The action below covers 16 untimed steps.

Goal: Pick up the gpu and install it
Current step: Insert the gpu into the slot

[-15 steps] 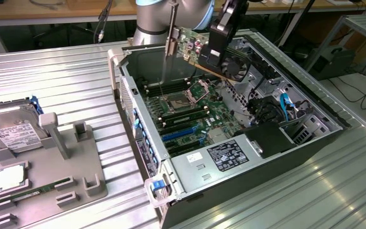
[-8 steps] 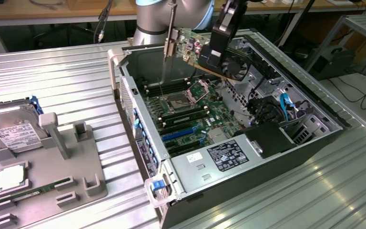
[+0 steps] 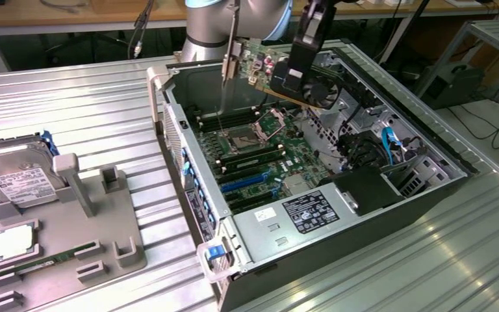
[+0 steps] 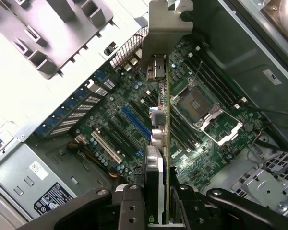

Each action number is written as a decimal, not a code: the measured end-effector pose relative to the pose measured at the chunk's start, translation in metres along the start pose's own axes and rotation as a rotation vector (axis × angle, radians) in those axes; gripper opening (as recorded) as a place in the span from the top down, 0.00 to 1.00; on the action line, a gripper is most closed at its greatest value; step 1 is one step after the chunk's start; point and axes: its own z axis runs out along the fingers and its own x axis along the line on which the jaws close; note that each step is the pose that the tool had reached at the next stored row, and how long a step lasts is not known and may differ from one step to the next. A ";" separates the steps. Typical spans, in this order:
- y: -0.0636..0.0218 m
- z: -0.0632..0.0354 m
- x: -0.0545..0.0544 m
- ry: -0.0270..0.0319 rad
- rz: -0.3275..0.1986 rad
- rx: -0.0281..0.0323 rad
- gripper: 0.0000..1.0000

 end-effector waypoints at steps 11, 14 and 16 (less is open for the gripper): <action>-0.0002 0.0000 0.000 0.0034 -0.091 -0.0003 0.72; -0.0004 0.0000 0.000 0.0038 -0.103 -0.0004 0.72; -0.0006 0.0000 -0.001 0.0042 -0.112 -0.0004 0.72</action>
